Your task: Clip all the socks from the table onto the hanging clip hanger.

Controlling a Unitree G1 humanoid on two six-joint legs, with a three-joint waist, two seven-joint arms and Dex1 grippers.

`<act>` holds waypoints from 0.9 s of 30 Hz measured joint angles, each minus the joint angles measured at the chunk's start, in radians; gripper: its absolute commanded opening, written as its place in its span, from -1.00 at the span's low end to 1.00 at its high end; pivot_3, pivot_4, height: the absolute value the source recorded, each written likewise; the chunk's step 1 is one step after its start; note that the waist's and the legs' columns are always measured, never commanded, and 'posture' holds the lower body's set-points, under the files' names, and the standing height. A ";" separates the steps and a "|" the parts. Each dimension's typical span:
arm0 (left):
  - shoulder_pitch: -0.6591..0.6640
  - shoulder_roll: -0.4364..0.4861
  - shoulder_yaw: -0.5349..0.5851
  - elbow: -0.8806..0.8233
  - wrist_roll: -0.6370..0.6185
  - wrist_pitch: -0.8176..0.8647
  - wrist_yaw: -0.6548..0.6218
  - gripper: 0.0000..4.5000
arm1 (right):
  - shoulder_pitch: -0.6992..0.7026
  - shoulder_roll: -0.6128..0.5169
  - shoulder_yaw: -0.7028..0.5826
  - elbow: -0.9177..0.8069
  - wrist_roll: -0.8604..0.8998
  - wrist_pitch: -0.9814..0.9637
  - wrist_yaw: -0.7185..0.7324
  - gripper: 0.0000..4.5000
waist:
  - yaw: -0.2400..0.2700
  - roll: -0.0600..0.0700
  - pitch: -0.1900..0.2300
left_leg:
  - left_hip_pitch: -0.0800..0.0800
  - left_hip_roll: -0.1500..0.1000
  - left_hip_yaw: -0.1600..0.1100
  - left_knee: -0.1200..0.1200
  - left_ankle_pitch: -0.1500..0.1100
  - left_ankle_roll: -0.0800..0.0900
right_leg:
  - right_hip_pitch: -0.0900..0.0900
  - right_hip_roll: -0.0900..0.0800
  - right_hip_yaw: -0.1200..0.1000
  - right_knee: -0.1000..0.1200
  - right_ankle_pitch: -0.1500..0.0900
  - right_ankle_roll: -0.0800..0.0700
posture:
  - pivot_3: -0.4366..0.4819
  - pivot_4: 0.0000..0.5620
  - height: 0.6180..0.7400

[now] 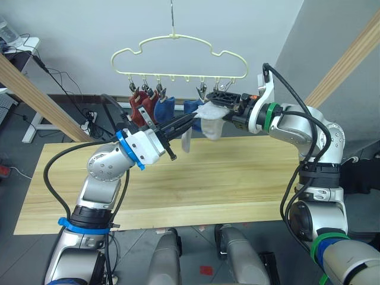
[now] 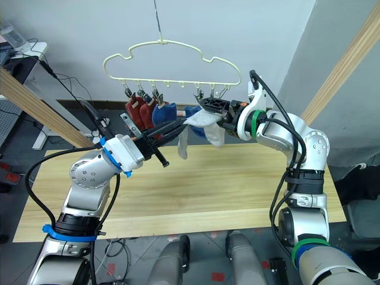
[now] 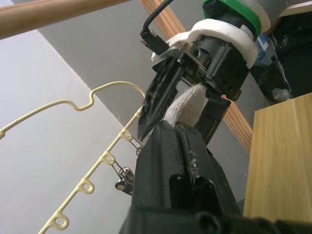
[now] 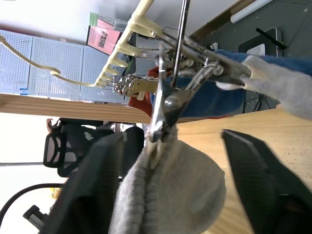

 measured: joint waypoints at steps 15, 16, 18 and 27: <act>0.004 -0.030 -0.040 -0.017 -0.112 0.289 -0.022 -0.38 | 0.142 -0.446 0.001 -0.186 -0.099 0.172 0.350 1.00 | 0.009 0.001 0.001 | -0.001 -0.001 0.000 0.000 0.000 0.000 | 0.000 -0.001 0.000 -0.001 0.000 0.000 | -0.15 0.19 1.00; 0.008 -0.035 -0.040 -0.022 -0.141 0.350 -0.024 -0.27 | 0.144 -0.479 0.001 -0.231 -0.150 0.180 0.419 1.00 | 0.007 0.001 0.001 | 0.000 -0.001 0.000 0.000 0.000 0.000 | 0.000 0.000 0.000 -0.002 0.000 0.000 | -0.16 0.19 1.00; 0.015 -0.036 -0.038 -0.055 -0.216 0.480 -0.034 -0.03 | 0.178 -0.534 0.025 -0.320 -0.276 0.170 0.562 1.00 | 0.001 0.001 0.001 | 0.000 0.001 -0.001 0.000 0.000 0.000 | 0.000 0.002 0.000 -0.002 0.000 0.000 | -0.17 0.19 1.00; 0.226 0.171 0.195 -0.205 -0.539 1.029 -0.065 0.99 | 0.431 -0.701 0.325 -0.541 -1.112 -0.343 1.205 1.00 | -0.012 0.001 0.002 | 0.002 0.005 0.000 0.000 0.000 0.000 | -0.001 0.006 0.000 -0.001 0.000 0.001 | -0.10 0.19 1.00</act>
